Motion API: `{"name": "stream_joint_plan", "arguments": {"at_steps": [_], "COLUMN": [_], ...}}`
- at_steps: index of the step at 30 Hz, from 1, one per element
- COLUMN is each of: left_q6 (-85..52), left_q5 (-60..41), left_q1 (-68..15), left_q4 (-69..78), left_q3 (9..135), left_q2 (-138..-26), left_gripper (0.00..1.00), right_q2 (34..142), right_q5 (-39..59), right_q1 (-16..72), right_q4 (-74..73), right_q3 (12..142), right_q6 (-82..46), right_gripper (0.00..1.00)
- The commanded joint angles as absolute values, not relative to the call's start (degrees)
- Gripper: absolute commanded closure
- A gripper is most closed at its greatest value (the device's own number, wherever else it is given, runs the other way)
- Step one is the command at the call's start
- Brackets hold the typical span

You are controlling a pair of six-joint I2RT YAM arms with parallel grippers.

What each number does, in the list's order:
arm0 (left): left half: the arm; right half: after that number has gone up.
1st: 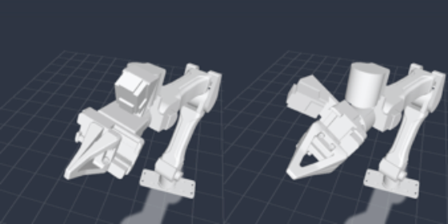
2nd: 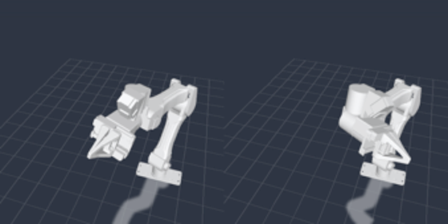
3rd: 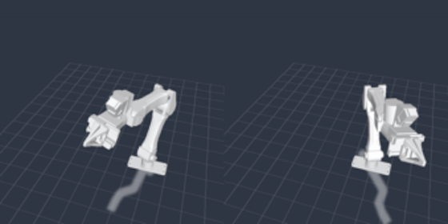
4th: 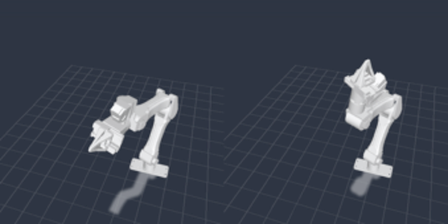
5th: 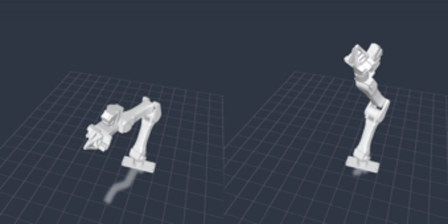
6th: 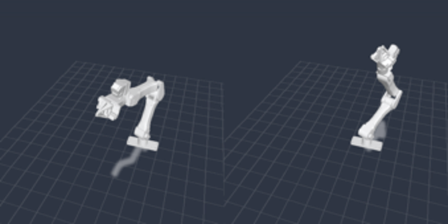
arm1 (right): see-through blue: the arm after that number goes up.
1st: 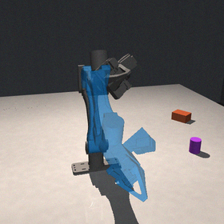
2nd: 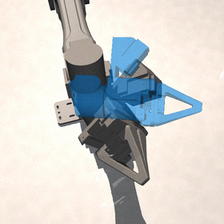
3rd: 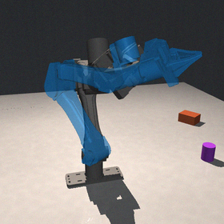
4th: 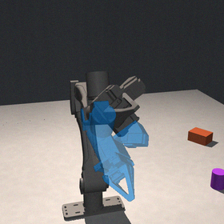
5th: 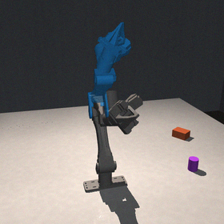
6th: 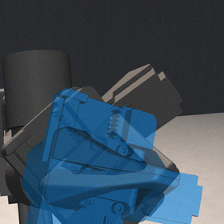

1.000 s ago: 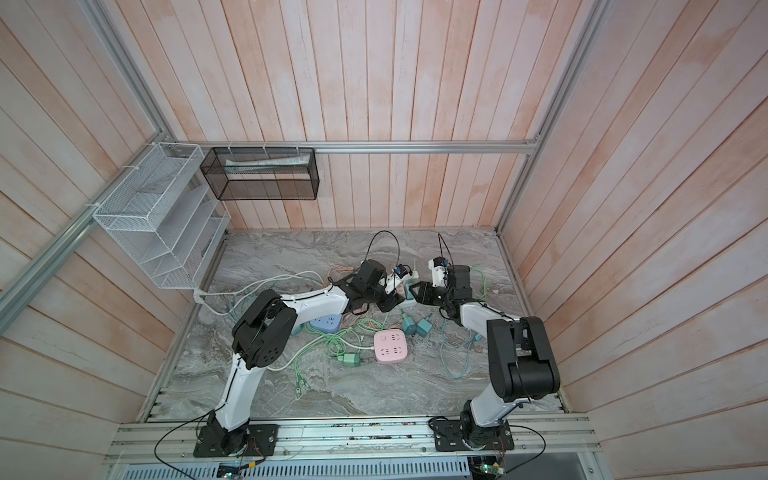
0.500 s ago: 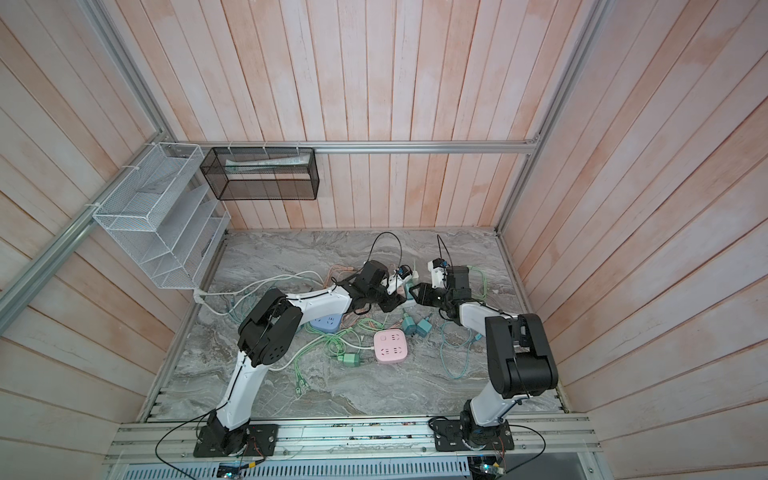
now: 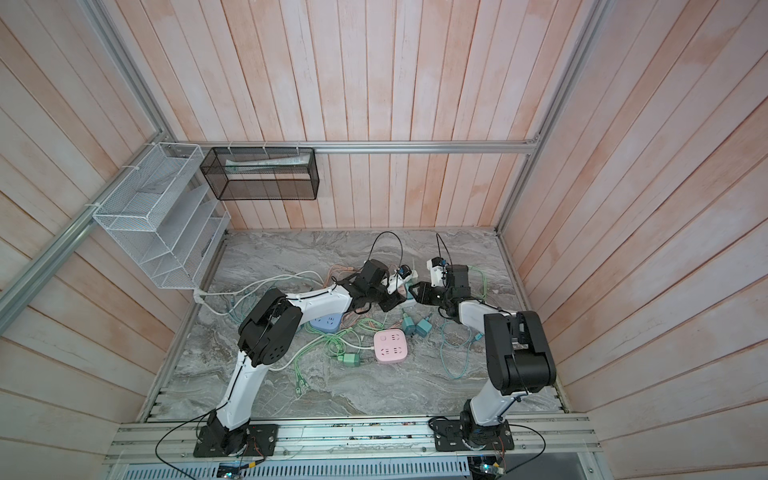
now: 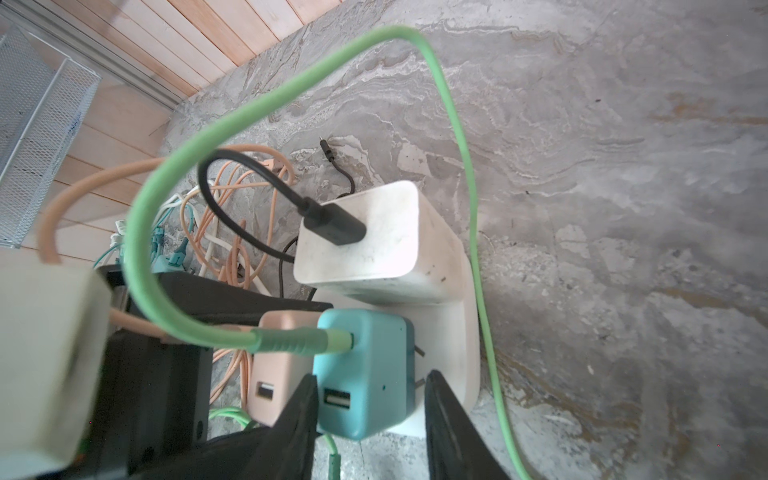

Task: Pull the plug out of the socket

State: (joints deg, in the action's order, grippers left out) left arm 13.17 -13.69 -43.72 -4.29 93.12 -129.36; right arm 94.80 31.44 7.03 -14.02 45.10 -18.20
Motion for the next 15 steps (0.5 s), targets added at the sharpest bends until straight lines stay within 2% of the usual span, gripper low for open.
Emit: {"name": "stream_joint_plan", "arguments": {"at_steps": [1,6,15], "left_q6": [13.97,13.31,11.05], "left_q5": [-13.55,-11.73,-10.76], "left_q1": [-44.34,-44.4,-44.25], "left_q4": [-3.81,-4.17,-4.27], "left_q3": [95.8,96.75,97.78], "left_q2": [-130.35,-130.26,-129.84], "left_gripper": [0.72,0.8,0.87], "right_q2": [96.92,97.3,97.79], "right_q5": [30.04,29.45,29.22], "right_q1": [7.12,7.64,8.44], "right_q4": [-10.49,-10.02,-9.54], "right_q3": [45.62,45.1,44.39], "right_q6": [-16.49,-16.02,-15.3], "right_gripper": [0.62,0.64,0.68]}}
